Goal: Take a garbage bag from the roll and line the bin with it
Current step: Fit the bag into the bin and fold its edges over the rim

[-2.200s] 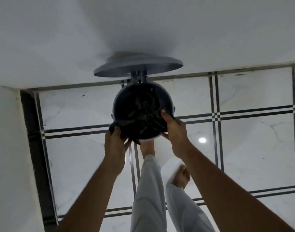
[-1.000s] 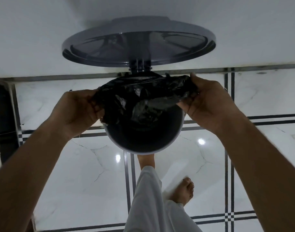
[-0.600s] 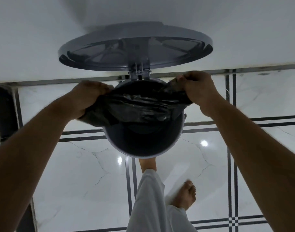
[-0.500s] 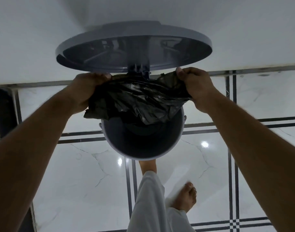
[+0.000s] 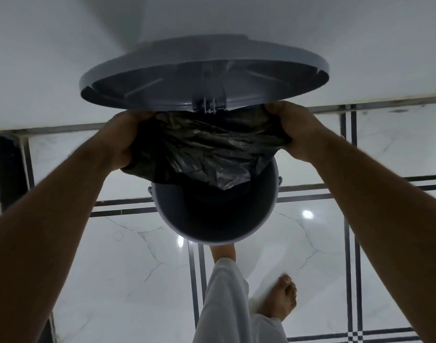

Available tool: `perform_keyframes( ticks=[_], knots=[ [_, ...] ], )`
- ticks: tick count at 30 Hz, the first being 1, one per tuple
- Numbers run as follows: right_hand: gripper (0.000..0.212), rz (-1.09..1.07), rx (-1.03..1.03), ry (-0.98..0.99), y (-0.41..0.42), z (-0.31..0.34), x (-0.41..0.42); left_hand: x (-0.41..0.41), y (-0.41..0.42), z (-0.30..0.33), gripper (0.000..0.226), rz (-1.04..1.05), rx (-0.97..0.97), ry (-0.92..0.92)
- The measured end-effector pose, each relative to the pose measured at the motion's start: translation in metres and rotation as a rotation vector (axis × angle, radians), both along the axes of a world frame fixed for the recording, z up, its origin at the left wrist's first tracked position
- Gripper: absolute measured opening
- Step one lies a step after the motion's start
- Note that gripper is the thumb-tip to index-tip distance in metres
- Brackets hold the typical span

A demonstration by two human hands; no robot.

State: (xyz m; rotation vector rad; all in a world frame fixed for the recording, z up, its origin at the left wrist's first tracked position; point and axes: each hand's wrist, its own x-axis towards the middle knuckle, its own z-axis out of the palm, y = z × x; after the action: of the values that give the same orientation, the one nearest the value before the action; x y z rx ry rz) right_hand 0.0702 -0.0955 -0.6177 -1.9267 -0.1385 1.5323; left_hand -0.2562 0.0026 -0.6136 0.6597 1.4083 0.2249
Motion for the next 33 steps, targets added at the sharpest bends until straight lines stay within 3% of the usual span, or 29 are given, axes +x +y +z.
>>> perform_keyframes(
  ticks=[3, 6, 8, 9, 12, 14, 16, 18, 21, 23, 26, 28, 33],
  knots=[
    [0.021, 0.049, -0.077, -0.130, -0.002, -0.009, -0.005, 0.009, 0.001, -0.012, 0.038, -0.031, 0.003, 0.016],
    [0.033, 0.099, -0.124, -0.200, -0.013, -0.017, -0.009, 0.013, -0.008, -0.025, 0.014, -0.206, 0.070, 0.312],
    [0.040, 0.149, -0.161, -0.195, -0.025, -0.018, -0.011, 0.012, -0.017, -0.029, 0.014, -0.338, 0.053, 0.447],
    [0.042, 0.159, -0.182, -0.177, -0.030, -0.018, -0.012, 0.009, -0.020, -0.032, 0.023, -0.379, 0.018, 0.489],
    [0.045, 0.140, -0.218, -0.106, -0.048, -0.014, -0.008, -0.006, -0.031, -0.031, 0.089, -0.408, -0.135, 0.513],
    [0.048, 0.097, -0.211, -0.030, -0.064, -0.009, -0.003, -0.019, -0.038, -0.030, 0.108, -0.429, -0.244, 0.433],
    [0.052, 0.079, -0.185, 0.014, -0.083, -0.006, 0.001, -0.034, -0.045, -0.028, 0.101, -0.419, -0.322, 0.265],
    [0.043, 0.061, -0.154, -0.004, -0.096, -0.002, 0.002, -0.051, -0.055, -0.027, 0.070, -0.273, -0.291, 0.166],
    [0.010, -0.001, -0.136, -0.070, -0.105, 0.011, -0.002, -0.073, -0.075, -0.038, 0.020, 0.030, -0.018, 0.365],
    [0.004, -0.007, -0.086, -0.076, -0.109, 0.017, -0.007, -0.066, -0.092, -0.029, 0.019, 0.085, 0.181, 0.438],
    [0.001, 0.006, -0.008, -0.090, -0.109, 0.025, -0.016, -0.026, -0.118, 0.005, 0.033, -0.095, 0.445, 0.590],
    [0.004, 0.044, 0.005, -0.132, -0.101, 0.027, -0.023, 0.000, -0.133, 0.027, 0.024, -0.145, 0.575, 0.723],
    [0.015, 0.026, -0.086, -0.215, -0.080, 0.025, -0.035, 0.027, -0.141, 0.044, 0.028, -0.017, 0.567, 0.688]
  ],
)
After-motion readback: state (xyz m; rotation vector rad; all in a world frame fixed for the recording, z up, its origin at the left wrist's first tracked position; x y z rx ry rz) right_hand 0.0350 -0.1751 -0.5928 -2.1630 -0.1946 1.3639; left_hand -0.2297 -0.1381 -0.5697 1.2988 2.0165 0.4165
